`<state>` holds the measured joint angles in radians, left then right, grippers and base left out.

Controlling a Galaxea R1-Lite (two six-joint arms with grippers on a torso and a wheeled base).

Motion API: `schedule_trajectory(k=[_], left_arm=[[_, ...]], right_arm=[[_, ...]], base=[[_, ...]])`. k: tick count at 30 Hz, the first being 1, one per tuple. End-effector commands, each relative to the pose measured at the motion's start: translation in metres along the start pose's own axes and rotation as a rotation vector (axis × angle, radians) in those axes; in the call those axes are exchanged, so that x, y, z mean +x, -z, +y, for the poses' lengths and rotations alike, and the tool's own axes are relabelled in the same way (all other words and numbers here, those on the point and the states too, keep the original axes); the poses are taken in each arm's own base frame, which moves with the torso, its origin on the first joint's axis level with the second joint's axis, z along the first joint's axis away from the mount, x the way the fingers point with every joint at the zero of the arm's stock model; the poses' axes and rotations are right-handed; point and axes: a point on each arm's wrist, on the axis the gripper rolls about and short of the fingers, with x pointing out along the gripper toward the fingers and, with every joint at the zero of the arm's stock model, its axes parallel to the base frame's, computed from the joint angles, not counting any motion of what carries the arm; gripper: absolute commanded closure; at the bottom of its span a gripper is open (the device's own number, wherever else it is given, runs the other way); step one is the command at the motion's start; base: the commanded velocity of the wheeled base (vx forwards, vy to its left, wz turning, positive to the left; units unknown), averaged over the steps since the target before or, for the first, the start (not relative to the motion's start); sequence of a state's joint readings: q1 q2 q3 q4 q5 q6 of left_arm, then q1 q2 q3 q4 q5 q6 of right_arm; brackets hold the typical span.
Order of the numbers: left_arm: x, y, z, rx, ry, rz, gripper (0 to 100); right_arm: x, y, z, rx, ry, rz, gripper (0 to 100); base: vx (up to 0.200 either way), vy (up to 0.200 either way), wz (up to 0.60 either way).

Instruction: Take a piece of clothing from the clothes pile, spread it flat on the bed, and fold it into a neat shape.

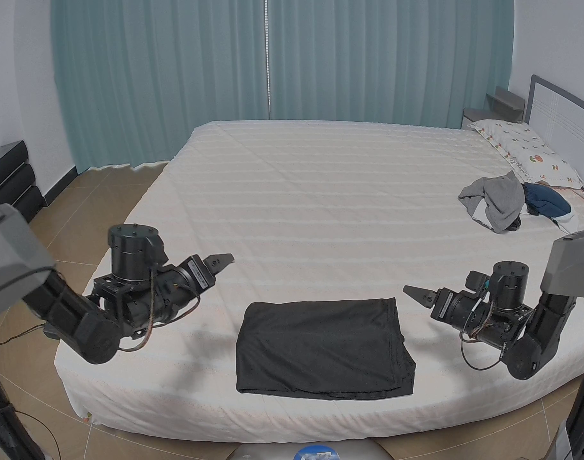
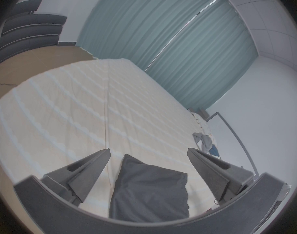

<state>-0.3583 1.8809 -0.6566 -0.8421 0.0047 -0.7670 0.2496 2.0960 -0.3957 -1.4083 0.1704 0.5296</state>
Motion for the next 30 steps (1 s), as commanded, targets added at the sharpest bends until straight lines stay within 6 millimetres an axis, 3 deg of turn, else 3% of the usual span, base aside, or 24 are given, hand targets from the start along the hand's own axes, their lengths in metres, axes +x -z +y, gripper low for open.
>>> schedule_trajectory(k=[1,2,3,5,8,9,10,15,20,25,26,30], left_arm=[[-0.089,-0.032,-0.026,0.009,0.091,-0.127,0],[-0.113,-0.037,-0.029,0.043,0.104,-0.161,0],[-0.116,-0.038,-0.029,0.049,0.105,-0.166,0],[-0.145,-0.040,-0.030,0.108,0.099,-0.226,0],[-0.174,-0.038,-0.027,0.175,0.074,-0.301,0],[-0.176,-0.038,-0.027,0.179,0.073,-0.306,0],[-0.196,-0.034,-0.023,0.229,0.069,-0.342,0],[-0.243,-0.023,-0.013,0.322,0.035,-0.395,0],[-0.284,-0.010,0.001,0.376,-0.015,-0.424,0],[-0.306,-0.001,0.011,0.415,-0.085,-0.479,0],[-0.318,0.005,0.018,0.425,-0.111,-0.509,0],[-0.340,0.019,0.030,0.466,-0.195,-0.573,0]], right_arm=[[-0.067,-0.036,0.035,-0.136,-0.020,-0.147,0],[-0.090,-0.042,0.042,-0.160,-0.023,-0.170,0],[-0.093,-0.043,0.043,-0.164,-0.024,-0.172,0],[-0.123,-0.047,0.050,-0.190,-0.021,-0.185,0],[-0.158,-0.051,0.058,-0.231,-0.015,-0.202,0],[-0.160,-0.051,0.058,-0.234,-0.012,-0.201,0],[-0.185,-0.052,0.062,-0.257,-0.010,-0.213,0],[-0.237,-0.033,0.063,-0.316,0.007,-0.175,0],[-0.273,-0.012,0.057,-0.417,0.067,-0.177,0],[-0.288,-0.003,0.052,-0.474,0.149,-0.225,0],[-0.292,0.002,0.051,-0.481,0.161,-0.230,0],[-0.302,0.014,0.050,-0.525,0.129,-0.227,0]], base=[[0.000,0.000,0.00],[0.000,0.000,0.00],[0.000,0.000,0.00],[0.000,0.000,0.00],[0.000,0.000,0.00],[0.000,0.000,0.00],[0.000,0.000,0.00],[0.000,0.000,0.00],[0.000,0.000,0.00],[0.000,0.000,0.00],[0.000,0.000,0.00],[0.000,0.000,0.00]])
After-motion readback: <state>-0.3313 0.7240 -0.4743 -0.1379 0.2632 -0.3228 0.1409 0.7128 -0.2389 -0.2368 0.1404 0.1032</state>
